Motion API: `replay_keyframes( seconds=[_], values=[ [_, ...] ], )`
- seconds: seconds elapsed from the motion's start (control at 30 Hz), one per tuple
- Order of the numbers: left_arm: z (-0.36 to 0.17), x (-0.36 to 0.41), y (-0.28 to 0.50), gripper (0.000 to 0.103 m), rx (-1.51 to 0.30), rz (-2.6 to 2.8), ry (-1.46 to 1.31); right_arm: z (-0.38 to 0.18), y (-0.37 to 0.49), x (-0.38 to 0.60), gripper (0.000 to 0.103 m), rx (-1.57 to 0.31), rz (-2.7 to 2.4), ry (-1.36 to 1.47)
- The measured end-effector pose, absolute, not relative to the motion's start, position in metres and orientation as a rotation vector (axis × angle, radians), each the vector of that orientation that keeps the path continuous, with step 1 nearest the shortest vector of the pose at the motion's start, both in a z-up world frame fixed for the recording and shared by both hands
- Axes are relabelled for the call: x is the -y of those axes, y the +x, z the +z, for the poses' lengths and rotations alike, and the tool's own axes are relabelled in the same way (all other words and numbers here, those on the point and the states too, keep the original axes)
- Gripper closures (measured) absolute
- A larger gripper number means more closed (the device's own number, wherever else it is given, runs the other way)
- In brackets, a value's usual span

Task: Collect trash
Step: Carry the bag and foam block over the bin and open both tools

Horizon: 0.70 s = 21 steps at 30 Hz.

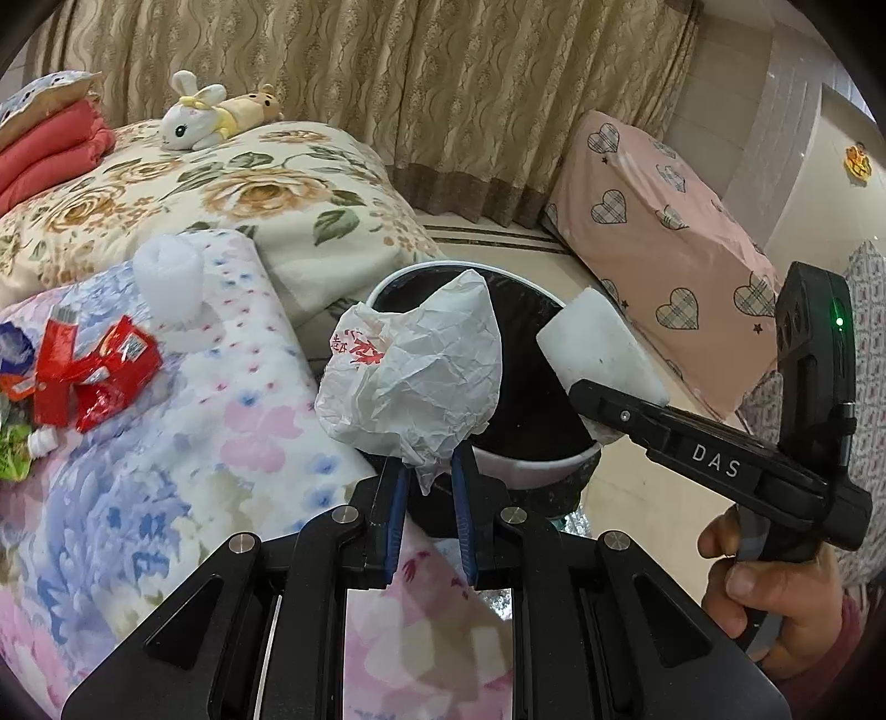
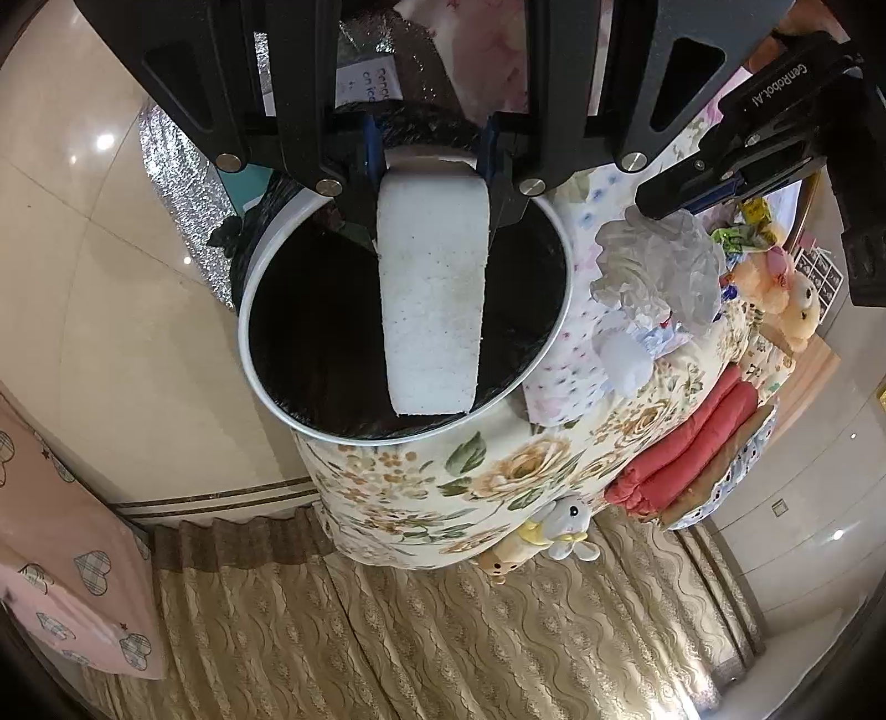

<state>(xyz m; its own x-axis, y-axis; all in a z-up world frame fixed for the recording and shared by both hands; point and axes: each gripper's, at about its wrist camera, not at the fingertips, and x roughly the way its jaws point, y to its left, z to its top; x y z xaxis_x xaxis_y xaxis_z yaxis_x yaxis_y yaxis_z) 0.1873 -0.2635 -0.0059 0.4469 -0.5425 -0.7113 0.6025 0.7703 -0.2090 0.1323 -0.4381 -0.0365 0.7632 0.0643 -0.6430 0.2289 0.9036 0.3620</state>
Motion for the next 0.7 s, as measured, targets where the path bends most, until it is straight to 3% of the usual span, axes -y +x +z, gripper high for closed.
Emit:
replay_keyframes(
  seconds=[0.7],
  values=[
    [-0.014, 0.302, 0.215, 0.088, -0.903, -0.73, 0.118, -0.043, 0.153, 0.463, 0.076, -0.742, -0.105, 0.465]
  ],
)
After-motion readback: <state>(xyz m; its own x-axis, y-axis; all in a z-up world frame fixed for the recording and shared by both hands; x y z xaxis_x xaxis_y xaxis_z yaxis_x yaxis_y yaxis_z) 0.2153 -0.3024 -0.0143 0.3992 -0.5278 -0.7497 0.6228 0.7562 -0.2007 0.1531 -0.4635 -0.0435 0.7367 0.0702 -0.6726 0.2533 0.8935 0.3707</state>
